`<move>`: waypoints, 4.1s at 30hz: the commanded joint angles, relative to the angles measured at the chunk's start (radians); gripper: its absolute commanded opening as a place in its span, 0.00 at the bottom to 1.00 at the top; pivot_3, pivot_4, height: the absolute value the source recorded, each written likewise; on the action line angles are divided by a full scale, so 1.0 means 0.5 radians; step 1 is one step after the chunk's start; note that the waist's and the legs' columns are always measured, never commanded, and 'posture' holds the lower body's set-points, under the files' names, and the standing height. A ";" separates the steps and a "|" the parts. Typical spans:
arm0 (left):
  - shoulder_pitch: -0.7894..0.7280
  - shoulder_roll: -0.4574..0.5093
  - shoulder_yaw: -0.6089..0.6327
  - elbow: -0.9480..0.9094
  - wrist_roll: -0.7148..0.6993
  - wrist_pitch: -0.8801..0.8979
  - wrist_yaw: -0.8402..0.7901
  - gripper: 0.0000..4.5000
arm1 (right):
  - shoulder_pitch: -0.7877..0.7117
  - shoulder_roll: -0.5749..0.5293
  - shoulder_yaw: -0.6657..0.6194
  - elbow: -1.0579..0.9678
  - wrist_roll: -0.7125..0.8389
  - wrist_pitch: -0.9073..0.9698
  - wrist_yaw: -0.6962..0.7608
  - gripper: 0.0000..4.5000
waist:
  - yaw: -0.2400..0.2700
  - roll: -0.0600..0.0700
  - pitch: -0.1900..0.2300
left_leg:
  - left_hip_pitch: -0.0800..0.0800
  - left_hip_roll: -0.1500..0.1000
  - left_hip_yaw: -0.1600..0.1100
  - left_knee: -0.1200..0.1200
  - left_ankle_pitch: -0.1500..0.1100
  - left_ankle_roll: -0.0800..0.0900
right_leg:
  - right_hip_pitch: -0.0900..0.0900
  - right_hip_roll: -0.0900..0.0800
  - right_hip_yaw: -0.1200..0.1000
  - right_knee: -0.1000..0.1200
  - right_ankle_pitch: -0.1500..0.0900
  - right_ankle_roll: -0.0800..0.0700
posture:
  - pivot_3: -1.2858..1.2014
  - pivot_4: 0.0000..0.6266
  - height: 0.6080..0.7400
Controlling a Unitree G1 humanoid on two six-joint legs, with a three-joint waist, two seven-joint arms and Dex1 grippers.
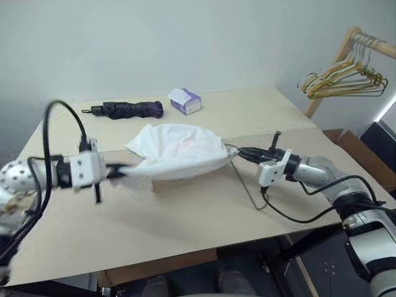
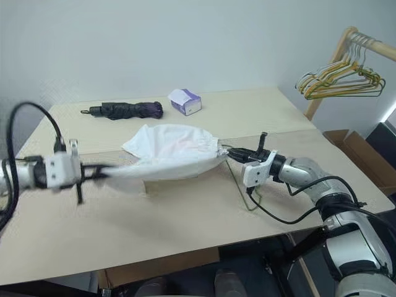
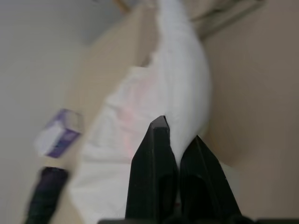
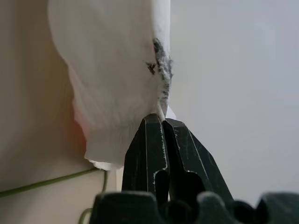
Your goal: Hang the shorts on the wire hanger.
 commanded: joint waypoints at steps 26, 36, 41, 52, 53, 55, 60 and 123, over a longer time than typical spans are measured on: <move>0.861 -0.021 0.472 -0.602 0.041 0.344 -0.320 0.58 | 0.956 -0.383 -0.105 -1.332 0.662 0.822 0.983 0.71 | 0.066 -0.002 -0.002 | 0.000 0.013 0.009 -0.006 -0.002 0.000 | -0.007 0.002 0.000 0.002 -0.010 -0.005 | 0.51 0.01 1.00; 0.555 0.091 0.885 -0.393 -0.503 0.860 -0.616 0.80 | 1.161 -0.517 -0.480 -1.536 1.053 1.579 1.130 1.00 | 0.097 -0.002 -0.002 | -0.003 0.013 0.010 -0.006 -0.010 -0.015 | -0.013 0.003 -0.001 0.001 -0.011 -0.005 | 0.52 0.02 1.00; 0.305 0.004 0.822 -0.429 -0.618 1.104 -0.421 0.80 | 1.171 -0.431 -0.663 -1.613 1.145 2.144 0.981 1.00 | 0.124 -0.001 -0.001 | -0.002 0.013 0.010 -0.006 -0.012 -0.017 | -0.020 0.003 -0.001 0.001 -0.012 -0.005 | 0.52 0.03 1.00; -0.144 -0.376 0.447 -0.543 -0.574 1.355 0.043 0.80 | 0.814 -0.147 -0.338 -1.688 0.722 3.867 0.622 0.96 | 0.116 -0.003 -0.002 | -0.020 0.008 0.010 -0.005 -0.003 -0.002 | -0.028 0.007 0.000 0.002 -0.010 -0.005 | 0.50 0.02 1.00; -0.160 -0.402 0.427 -0.548 -0.563 1.357 0.062 0.80 | 0.789 -0.111 -0.321 -1.666 0.706 3.932 0.590 0.92 | 0.111 -0.005 -0.003 | -0.020 0.008 0.010 -0.005 -0.003 -0.002 | -0.028 0.008 0.000 0.003 -0.009 -0.003 | 0.50 0.02 1.00; -0.176 -0.431 0.403 -0.556 -0.549 1.352 0.070 0.80 | 0.759 -0.077 -0.312 -1.648 0.709 3.993 0.575 0.80 | 0.106 -0.010 -0.007 | -0.018 0.009 0.009 -0.005 -0.003 -0.002 | -0.026 0.010 0.000 0.002 -0.007 -0.001 | 0.50 0.02 1.00; -0.221 -0.495 0.348 -0.546 -0.512 1.328 0.110 0.80 | 0.698 -0.017 -0.377 -1.646 0.762 4.087 0.565 0.40 | 0.108 -0.020 -0.013 | -0.017 0.008 0.009 -0.005 -0.003 -0.003 | -0.025 0.008 -0.001 0.001 -0.009 -0.004 | 0.49 0.01 1.00; -1.191 -0.888 -0.352 0.522 0.366 1.185 -0.053 0.00 | -0.290 -0.405 0.103 -0.465 -0.563 0.062 -0.739 0.46 | -0.177 -0.018 -0.012 | -0.035 -0.008 -0.017 -0.004 -0.002 0.000 | -0.036 0.003 0.012 0.002 0.009 0.008 | 0.46 0.00 1.00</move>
